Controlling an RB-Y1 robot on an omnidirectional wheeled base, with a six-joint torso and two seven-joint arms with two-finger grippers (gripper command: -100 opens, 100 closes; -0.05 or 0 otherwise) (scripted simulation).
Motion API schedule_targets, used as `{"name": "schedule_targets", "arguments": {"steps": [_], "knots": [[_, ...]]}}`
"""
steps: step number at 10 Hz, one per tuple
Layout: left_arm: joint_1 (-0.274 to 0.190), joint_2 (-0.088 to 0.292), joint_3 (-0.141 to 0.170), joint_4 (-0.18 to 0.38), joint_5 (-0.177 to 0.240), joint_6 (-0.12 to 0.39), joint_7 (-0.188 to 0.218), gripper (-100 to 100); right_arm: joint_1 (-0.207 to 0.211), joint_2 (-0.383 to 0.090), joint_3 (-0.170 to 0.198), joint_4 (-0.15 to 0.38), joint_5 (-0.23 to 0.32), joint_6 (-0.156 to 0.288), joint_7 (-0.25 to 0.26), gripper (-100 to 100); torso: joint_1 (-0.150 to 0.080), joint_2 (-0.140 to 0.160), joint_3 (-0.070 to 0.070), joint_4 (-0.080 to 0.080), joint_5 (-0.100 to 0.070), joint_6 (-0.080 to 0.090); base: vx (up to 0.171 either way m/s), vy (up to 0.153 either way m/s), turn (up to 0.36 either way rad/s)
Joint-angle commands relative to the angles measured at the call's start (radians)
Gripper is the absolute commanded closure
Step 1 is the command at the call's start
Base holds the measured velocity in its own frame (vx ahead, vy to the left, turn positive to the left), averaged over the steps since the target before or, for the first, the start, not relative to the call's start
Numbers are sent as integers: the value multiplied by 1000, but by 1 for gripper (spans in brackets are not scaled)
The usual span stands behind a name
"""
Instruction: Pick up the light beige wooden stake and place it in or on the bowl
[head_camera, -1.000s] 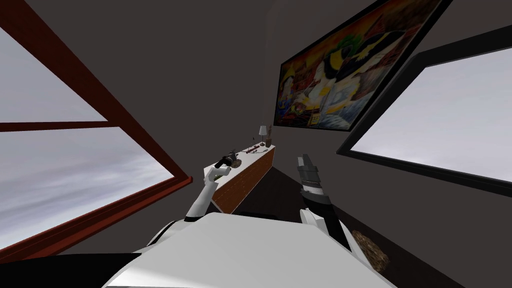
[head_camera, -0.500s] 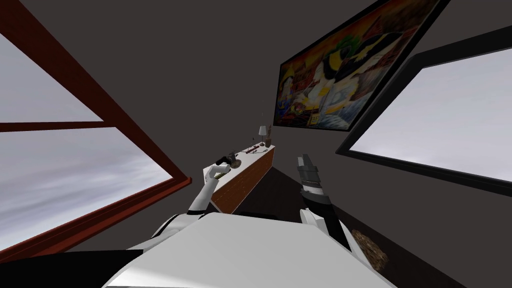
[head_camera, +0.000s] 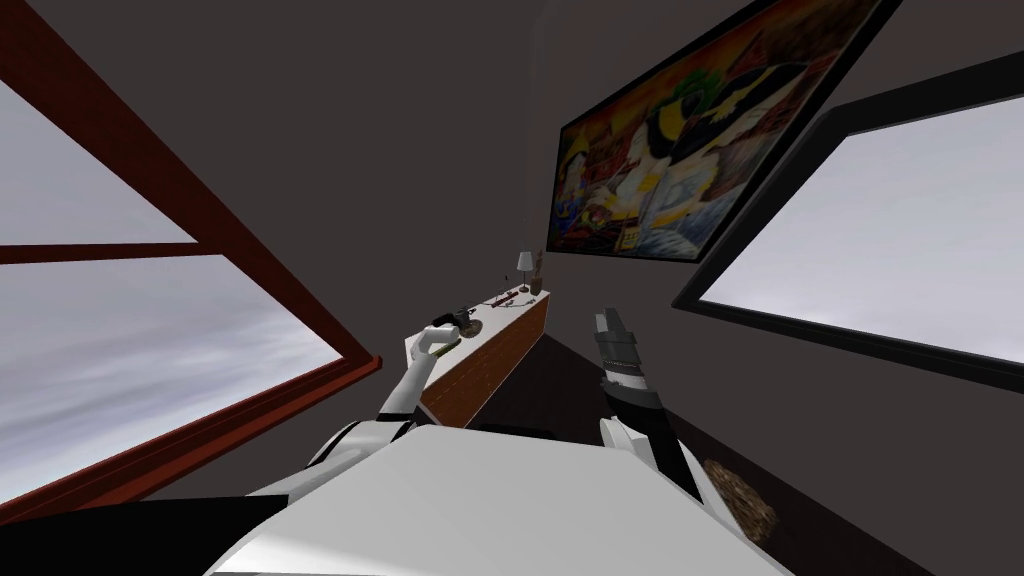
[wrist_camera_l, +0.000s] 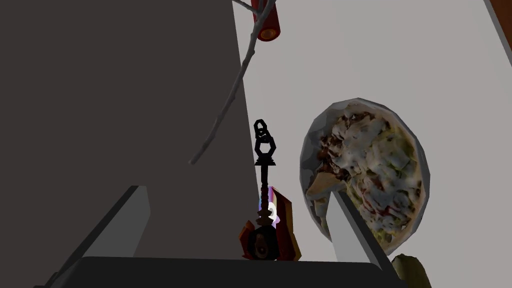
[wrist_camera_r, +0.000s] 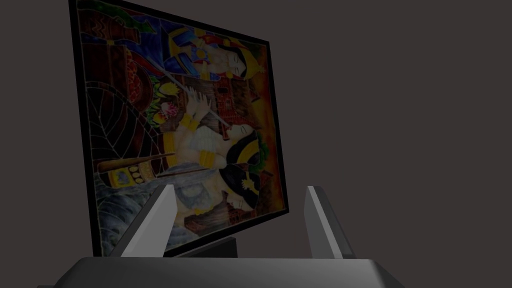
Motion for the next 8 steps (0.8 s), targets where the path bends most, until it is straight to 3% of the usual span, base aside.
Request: {"name": "schedule_targets", "arguments": {"steps": [1,5,8], "knots": [[-26,9,16,46,10,50,17,-100,0,0,0,0,0,0,0,0,0,0,0,0,0,0,21,9,-6],[-51,19,31,95,21,153,31,-100,0,0,0,0,0,0,0,0,1,-2,-1,0,0,0,27,12,0],[-93,39,62,188,39,243,56,-100,0,0,0,0,0,0,0,0,0,-1,-1,0,0,0,33,11,13]]}}
